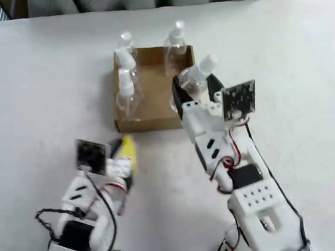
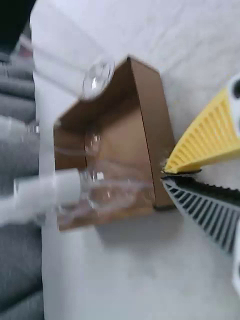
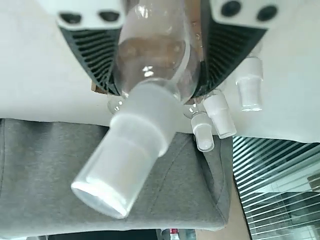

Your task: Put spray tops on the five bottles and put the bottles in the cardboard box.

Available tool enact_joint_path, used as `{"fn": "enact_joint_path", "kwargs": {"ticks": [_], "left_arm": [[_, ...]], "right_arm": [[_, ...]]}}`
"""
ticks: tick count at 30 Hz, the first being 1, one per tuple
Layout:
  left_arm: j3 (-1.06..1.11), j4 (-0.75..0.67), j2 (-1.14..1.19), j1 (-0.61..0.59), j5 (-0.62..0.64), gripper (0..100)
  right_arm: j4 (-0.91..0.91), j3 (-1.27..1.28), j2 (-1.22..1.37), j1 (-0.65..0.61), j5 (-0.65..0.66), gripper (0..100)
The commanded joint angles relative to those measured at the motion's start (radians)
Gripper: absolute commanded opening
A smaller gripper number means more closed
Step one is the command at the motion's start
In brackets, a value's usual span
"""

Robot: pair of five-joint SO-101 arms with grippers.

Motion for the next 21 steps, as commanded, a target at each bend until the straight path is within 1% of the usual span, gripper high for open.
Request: {"fn": "enact_joint_path", "kwargs": {"ticks": [1, 4, 6, 9, 15, 19, 21], "left_arm": [[0.017, 0.028, -0.013, -0.166, -0.058, 2], [0.032, 0.063, -0.01, -0.236, -0.097, 2], [0.032, 0.104, -0.012, -0.251, -0.117, 2], [0.032, 0.129, -0.012, -0.252, -0.14, 2], [0.032, 0.129, -0.007, -0.254, -0.203, 2], [0.032, 0.129, -0.007, -0.254, -0.206, 2], [0.032, 0.129, -0.007, -0.252, -0.206, 2]], "right_arm": [[-0.101, -0.064, 0.127, 0.008, -0.009, 1.5], [-0.101, -0.144, 0.243, 0.008, -0.014, 1.5], [-0.101, -0.204, 0.318, 0.008, -0.014, 1.5], [-0.101, -0.288, 0.412, 0.01, -0.014, 1.5], [-0.102, -0.385, 0.558, 0.024, -0.014, 1.5], [-0.104, -0.454, 0.665, 0.061, -0.014, 1.5], [-0.143, -0.474, 0.722, 0.071, -0.014, 1.5]]}}
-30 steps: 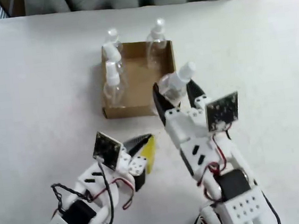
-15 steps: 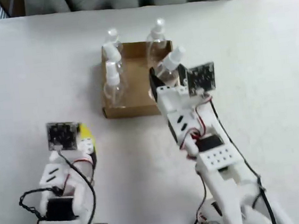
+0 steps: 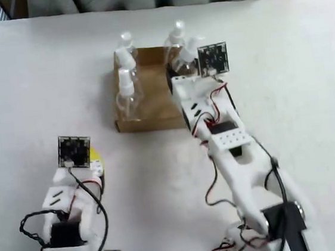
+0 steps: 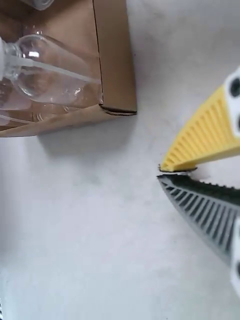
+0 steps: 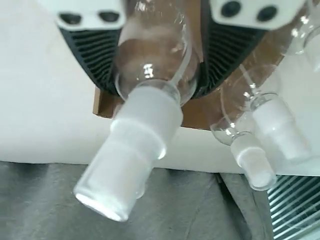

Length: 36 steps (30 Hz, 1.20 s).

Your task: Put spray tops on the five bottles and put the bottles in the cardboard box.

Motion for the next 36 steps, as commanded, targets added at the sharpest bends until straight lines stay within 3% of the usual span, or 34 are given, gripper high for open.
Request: {"fn": "enact_joint_path", "kwargs": {"ticks": [1, 8, 17, 22, 36], "left_arm": [[-0.003, 0.002, -0.005, -0.004, -0.011, 2], [-0.003, 0.002, -0.005, -0.005, -0.011, 2], [-0.003, 0.002, -0.005, -0.007, -0.012, 2], [-0.003, 0.002, -0.005, -0.007, -0.012, 2], [-0.003, 0.002, -0.005, -0.007, -0.012, 2]], "right_arm": [[-0.101, -0.078, 0.068, 0.028, -0.011, 1.5], [-0.277, -0.089, 0.228, 0.021, -0.003, 1.5], [-0.278, -0.172, 0.343, 0.016, 0.0, 1.5], [-0.282, -0.212, 0.41, 0.012, 0.089, 1.5], [-0.277, -0.241, 0.479, 0.012, 0.092, 1.8]]}}
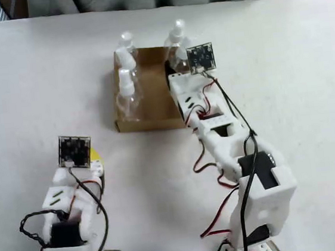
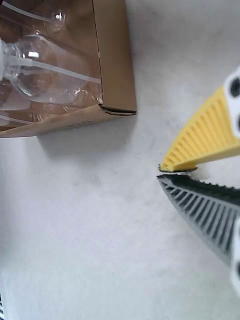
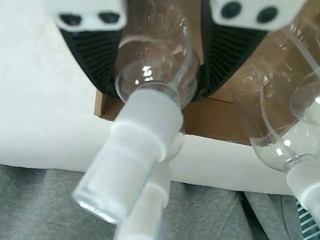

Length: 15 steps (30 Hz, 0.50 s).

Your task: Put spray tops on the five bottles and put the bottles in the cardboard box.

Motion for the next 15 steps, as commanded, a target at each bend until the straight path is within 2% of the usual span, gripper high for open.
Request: {"fn": "enact_joint_path", "kwargs": {"ticks": [1, 5, 12, 15], "left_arm": [[-0.003, 0.002, -0.005, -0.007, -0.006, 2], [-0.003, 0.002, -0.005, -0.007, -0.006, 2], [-0.003, 0.002, -0.005, -0.007, -0.006, 2], [-0.003, 0.002, -0.005, -0.007, -0.006, 2]], "right_arm": [[-0.005, -0.028, -0.004, -0.005, 0.009, 1.9], [-0.005, -0.025, -0.004, -0.005, 0.011, 2.9], [-0.004, 0.0, -0.005, -0.021, 0.012, 20.3], [-0.004, 0.008, -0.005, -0.031, 0.012, 24.5]]}}
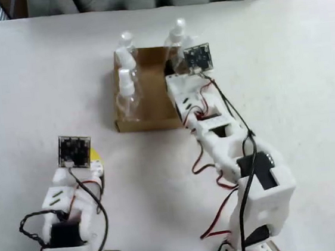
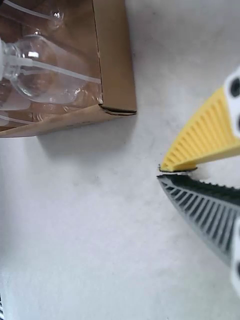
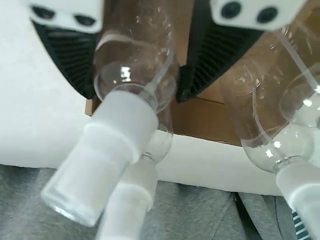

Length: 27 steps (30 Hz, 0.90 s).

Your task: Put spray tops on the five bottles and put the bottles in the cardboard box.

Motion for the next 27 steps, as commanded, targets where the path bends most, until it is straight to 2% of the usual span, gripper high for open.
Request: {"fn": "enact_joint_path", "kwargs": {"ticks": [1, 17, 27], "left_arm": [[-0.003, 0.002, -0.005, -0.007, -0.006, 2], [-0.003, 0.002, -0.005, -0.007, -0.006, 2], [-0.003, 0.0, -0.004, -0.007, -0.006, 2]], "right_arm": [[-0.004, 0.008, -0.007, -0.016, 0.012, 25.2], [-0.004, 0.011, -0.022, -0.021, 0.008, 35.3], [-0.004, 0.163, -0.245, -0.018, 0.012, 35.2]]}}
